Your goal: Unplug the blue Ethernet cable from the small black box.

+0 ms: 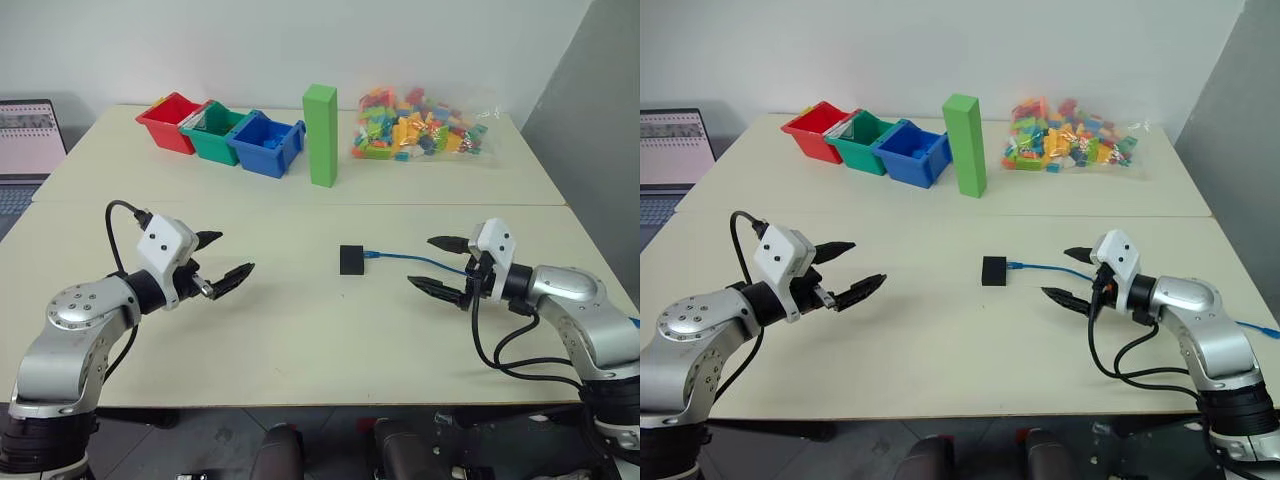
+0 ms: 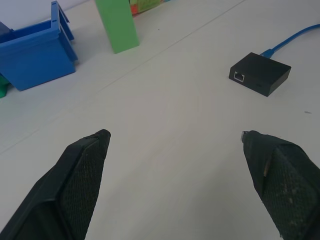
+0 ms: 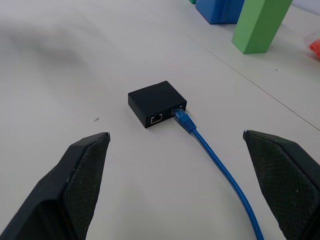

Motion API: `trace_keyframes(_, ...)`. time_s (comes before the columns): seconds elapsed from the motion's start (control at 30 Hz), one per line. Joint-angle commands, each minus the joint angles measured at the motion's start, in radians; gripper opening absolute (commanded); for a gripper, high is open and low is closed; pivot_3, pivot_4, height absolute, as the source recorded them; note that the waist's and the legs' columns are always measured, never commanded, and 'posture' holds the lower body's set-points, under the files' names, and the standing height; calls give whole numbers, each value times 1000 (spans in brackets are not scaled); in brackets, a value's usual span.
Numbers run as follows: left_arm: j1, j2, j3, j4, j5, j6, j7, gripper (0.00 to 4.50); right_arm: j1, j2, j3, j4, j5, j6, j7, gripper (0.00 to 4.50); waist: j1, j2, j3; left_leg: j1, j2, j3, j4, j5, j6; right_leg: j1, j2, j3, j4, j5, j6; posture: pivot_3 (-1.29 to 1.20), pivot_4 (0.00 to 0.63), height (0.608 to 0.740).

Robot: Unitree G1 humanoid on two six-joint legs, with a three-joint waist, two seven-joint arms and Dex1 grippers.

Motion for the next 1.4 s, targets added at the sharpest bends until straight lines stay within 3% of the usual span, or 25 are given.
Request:
trace_keyframes(0.03,-8,2,18,-52,-30,8,-2,4476,-15,-8,-31,-19,16,-2,1,4500,0,0,0,0,0,0,0,0,0,0,0,0,0,0,0,0,150,740)
trace_keyframes(0.4,21,10,2,-65,-9,6,2,4476,-20,-7,-6,9,-11,-15,4,4500,1,0,0,0,0,0,0,0,0,0,0,0,0,0,0,0,150,740)
trace_keyframes(0.57,25,9,-18,-76,-21,26,-8,4476,-101,50,40,95,-40,-7,-22,4500,-5,0,0,0,0,0,0,0,0,0,0,0,0,0,0,0,150,740)
trace_keyframes(0.8,13,10,-71,-100,-52,79,-35,4476,-315,173,212,467,-224,-126,-27,4500,-12,0,0,0,0,0,0,0,0,0,0,0,1,3,-4,0,150,740)
trace_keyframes(1.03,24,20,-122,-121,-53,46,-108,4476,-524,262,288,878,-344,-269,20,4500,-14,1,0,0,0,1,0,0,0,-1,0,0,1,3,-5,0,150,740)
trace_keyframes(1.13,43,18,-131,-139,-66,32,-141,4500,-575,274,305,979,-375,-324,73,3990,-15,1,0,0,0,1,0,0,0,-1,0,0,1,3,-5,0,150,740)
trace_keyframes(1.23,48,15,-131,-138,-72,35,-149,4500,-598,273,316,1011,-386,-358,158,3132,-14,1,0,0,0,0,0,0,0,-1,0,0,1,3,-5,0,150,740)
trace_keyframes(1.4,44,5,-141,-111,-59,18,-158,4500,-608,291,310,1028,-414,-403,158,1798,-15,1,0,0,0,0,0,0,0,0,0,-1,1,3,-5,0,150,740)
